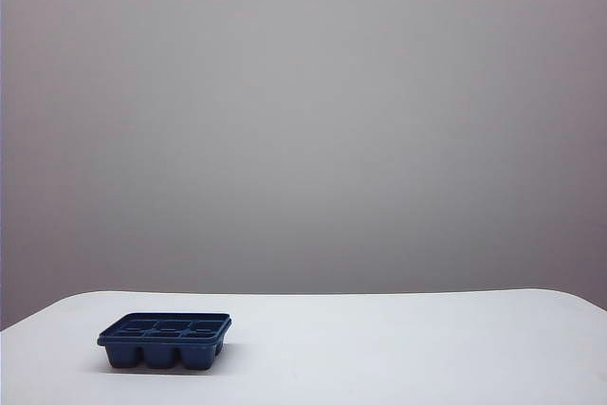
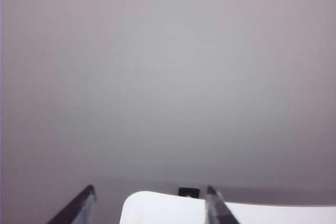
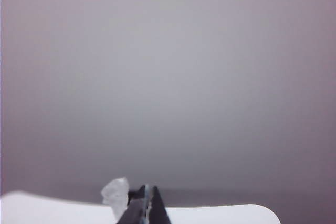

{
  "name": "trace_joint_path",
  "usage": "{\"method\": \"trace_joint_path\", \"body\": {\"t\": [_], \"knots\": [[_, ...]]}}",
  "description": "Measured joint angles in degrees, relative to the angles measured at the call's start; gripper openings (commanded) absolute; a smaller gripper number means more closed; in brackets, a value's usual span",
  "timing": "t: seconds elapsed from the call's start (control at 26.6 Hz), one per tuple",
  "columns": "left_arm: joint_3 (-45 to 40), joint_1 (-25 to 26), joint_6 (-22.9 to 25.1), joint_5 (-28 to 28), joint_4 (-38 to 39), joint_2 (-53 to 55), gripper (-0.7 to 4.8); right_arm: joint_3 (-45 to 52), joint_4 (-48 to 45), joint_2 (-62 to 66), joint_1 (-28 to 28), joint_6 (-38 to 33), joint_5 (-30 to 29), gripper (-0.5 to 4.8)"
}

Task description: Pick up the ice cube tray, remove its lid, and then place both the tray and the lid back on the table.

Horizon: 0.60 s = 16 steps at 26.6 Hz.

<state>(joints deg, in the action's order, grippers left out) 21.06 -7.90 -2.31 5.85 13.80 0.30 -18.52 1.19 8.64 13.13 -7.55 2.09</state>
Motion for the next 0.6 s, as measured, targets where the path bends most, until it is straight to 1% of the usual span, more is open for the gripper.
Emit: {"method": "trace_joint_path", "body": {"t": [0.04,0.15,0.23,0.26,0.3,0.38,0.6], "knots": [[-0.33,-0.02,-0.02,-0.17,-0.07,-0.04,2.76,1.66,-0.33,-2.14,0.04,-0.79,0.92,-0.07],[-6.12,-0.15,0.13,-0.63,-0.28,-0.28,2.68,7.28,-0.70,-7.32,0.09,-2.60,2.19,-0.06],[-9.01,-0.15,0.13,-0.81,-0.50,-0.20,2.38,9.90,-0.63,-7.96,0.09,-2.71,2.25,-0.07],[-10.67,-0.15,0.26,-0.92,-1.86,-0.22,2.17,11.21,-0.42,-8.15,0.09,-2.78,2.25,-0.07],[-13.46,-0.15,0.90,-1.55,-5.07,-0.22,2.10,12.74,0.24,-8.70,0.09,-3.15,2.25,-0.07],[-16.90,-0.15,1.33,-2.51,-8.85,-0.22,2.09,13.90,-0.42,-8.63,0.04,-3.34,3.23,-0.06],[-18.91,-0.13,1.38,-2.54,-9.70,-0.24,2.09,17.57,-0.31,-8.63,0.04,-3.39,6.75,-0.07]]}}
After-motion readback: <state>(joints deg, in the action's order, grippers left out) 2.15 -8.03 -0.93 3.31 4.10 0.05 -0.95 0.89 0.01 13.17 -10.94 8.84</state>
